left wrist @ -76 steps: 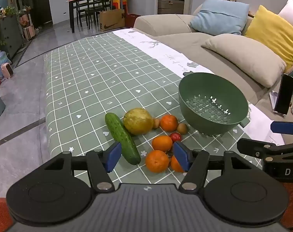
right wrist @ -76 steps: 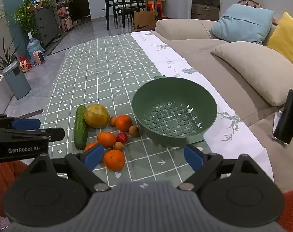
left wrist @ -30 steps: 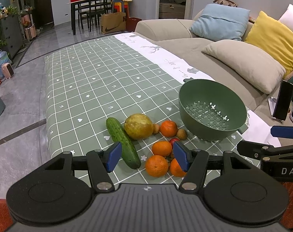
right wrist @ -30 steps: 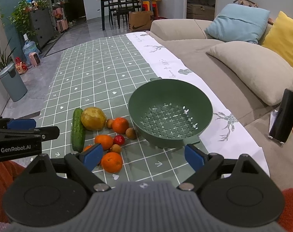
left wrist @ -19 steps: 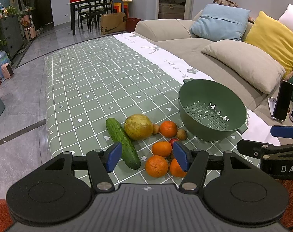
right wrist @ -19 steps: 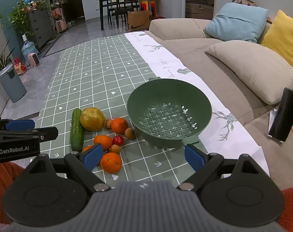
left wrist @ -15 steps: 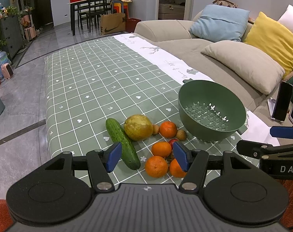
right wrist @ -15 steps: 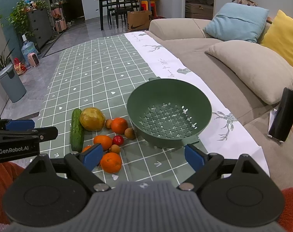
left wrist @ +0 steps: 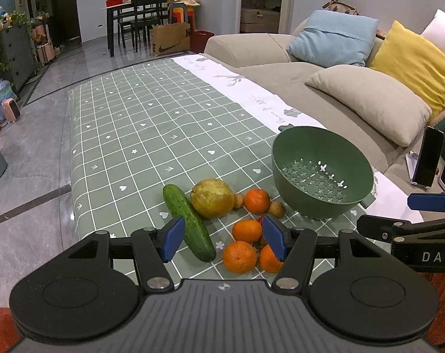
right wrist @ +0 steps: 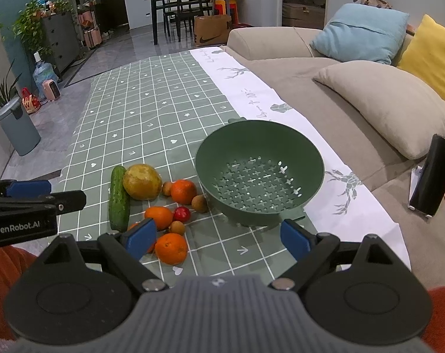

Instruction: Organize fruits

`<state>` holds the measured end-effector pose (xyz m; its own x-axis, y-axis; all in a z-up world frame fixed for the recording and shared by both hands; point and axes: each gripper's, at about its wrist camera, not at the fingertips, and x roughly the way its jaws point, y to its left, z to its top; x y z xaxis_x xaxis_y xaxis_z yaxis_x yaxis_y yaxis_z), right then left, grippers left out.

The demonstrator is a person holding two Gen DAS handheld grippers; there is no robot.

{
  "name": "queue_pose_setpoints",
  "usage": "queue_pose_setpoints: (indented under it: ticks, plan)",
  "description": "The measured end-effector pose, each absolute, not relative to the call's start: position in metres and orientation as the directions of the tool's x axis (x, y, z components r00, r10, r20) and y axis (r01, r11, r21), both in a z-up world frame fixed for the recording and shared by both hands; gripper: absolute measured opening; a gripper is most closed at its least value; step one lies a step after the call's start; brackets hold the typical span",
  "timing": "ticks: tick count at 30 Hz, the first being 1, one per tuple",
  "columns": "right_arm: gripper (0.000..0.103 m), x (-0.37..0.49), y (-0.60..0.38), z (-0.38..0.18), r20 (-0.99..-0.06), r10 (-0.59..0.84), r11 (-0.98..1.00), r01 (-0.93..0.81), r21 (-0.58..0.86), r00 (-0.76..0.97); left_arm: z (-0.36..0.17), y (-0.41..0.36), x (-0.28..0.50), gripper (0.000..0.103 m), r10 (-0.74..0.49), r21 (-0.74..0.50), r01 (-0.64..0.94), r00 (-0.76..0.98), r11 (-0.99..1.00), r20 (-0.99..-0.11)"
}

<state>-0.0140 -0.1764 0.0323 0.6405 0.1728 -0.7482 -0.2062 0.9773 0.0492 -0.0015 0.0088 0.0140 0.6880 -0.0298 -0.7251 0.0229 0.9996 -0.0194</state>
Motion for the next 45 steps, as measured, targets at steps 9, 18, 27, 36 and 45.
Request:
queue_pose_setpoints:
  ticks: [9, 18, 27, 36, 45]
  plan:
    - [0.088, -0.014, -0.174, 0.033, -0.745, 0.183, 0.975, -0.213, 0.055, 0.641, 0.016, 0.011, -0.001, 0.072, -0.033, -0.027, 0.019, 0.689, 0.999, -0.724]
    - [0.087, -0.009, -0.176, 0.032, -0.747, 0.176, 0.979, -0.195, 0.064, 0.640, 0.015, 0.012, 0.001, 0.072, -0.056, -0.043, 0.035, 0.679, 0.998, -0.732]
    - [0.086, -0.006, -0.175, 0.012, -0.737, 0.256, 0.962, -0.236, 0.134, 0.625, -0.005, 0.032, 0.021, 0.064, -0.058, -0.085, -0.017, 0.603, 0.996, -0.795]
    - [0.055, 0.028, -0.149, -0.032, -0.827, 0.350, 0.928, -0.282, 0.243, 0.440, -0.044, 0.052, 0.046, 0.056, -0.069, -0.128, -0.077, 0.524, 0.989, -0.849]
    - [0.048, 0.060, -0.131, -0.072, -0.875, 0.371, 0.918, -0.266, 0.294, 0.312, -0.079, 0.063, 0.085, 0.056, -0.083, -0.149, -0.110, 0.453, 0.983, -0.888]
